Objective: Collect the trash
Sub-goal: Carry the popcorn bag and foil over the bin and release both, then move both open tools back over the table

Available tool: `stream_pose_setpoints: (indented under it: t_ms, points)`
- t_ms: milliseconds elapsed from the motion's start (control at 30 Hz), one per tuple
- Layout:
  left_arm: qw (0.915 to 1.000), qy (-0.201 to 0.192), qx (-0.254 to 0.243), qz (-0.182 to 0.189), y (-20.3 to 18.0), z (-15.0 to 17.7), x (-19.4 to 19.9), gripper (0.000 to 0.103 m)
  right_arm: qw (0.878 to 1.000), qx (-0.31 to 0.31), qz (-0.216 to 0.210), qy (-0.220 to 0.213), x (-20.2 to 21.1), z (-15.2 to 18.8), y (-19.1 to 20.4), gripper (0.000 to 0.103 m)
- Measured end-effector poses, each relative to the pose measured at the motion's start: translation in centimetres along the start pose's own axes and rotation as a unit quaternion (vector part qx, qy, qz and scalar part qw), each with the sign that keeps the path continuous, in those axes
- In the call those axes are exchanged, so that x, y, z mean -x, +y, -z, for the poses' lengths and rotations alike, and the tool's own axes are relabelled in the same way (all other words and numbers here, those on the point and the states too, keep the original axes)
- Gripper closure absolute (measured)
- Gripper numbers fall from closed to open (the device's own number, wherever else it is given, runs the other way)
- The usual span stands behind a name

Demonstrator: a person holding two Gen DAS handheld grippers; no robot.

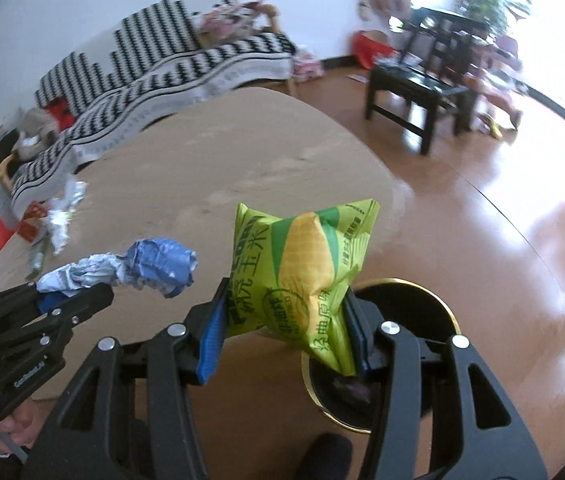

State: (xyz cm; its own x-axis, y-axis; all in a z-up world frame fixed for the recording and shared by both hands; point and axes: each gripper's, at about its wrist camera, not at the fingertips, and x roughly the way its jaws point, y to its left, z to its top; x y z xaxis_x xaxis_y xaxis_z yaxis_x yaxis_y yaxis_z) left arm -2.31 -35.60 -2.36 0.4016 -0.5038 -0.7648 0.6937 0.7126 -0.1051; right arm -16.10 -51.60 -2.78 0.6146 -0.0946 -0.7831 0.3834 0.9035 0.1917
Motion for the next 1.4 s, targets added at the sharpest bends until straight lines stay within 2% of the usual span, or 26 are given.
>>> stream_pose_setpoints:
  t_ms: [200,467,767,1100,1167,1200,1233,1300,1367,1400]
  points:
    - [0.9988,0.018,-0.033,0.032,-4.9,0.6,-2.3,0.086,0.999,-0.037,0.024,0.012,0.6,2.2,-5.6,0.053]
    - [0.9956,0.035,-0.056,0.066,-8.9,1.0,-4.6,0.086,0.997,-0.064,0.038,0.026,1.0,4.3,-9.8,0.053]
    - [0.9937,0.049,-0.055,0.084,-10.2,1.0,-6.1,0.086,0.995,-0.076,0.046,0.045,0.5,5.3,-11.4,0.053]
    - [0.9925,0.055,-0.053,0.095,-10.2,0.8,-6.9,0.085,0.995,-0.076,0.047,0.045,0.6,5.3,-11.4,0.052]
    - [0.9916,0.055,-0.055,0.103,-10.3,0.9,-7.1,0.085,0.995,-0.077,0.049,0.046,0.6,5.2,-11.4,0.052]
    - [0.9913,0.055,-0.057,0.105,-10.4,0.8,-7.3,0.084,0.995,-0.078,0.050,0.046,0.5,5.1,-11.2,0.048]
    - [0.9910,0.055,-0.059,0.107,-10.3,0.9,-7.4,0.083,0.994,-0.079,0.052,0.047,0.4,5.1,-11.2,0.043]
    - [0.9911,0.052,-0.059,0.107,-10.2,0.9,-7.7,0.063,0.994,-0.082,0.055,0.048,0.3,5.0,-11.4,0.042]
    - [0.9916,0.049,-0.056,0.105,-10.2,0.9,-7.9,0.051,0.994,-0.086,0.056,0.047,0.4,4.9,-11.6,0.042]
    - [0.9917,0.048,-0.057,0.105,-10.2,0.9,-7.9,0.049,0.994,-0.087,0.056,0.046,0.4,4.9,-11.7,0.042]
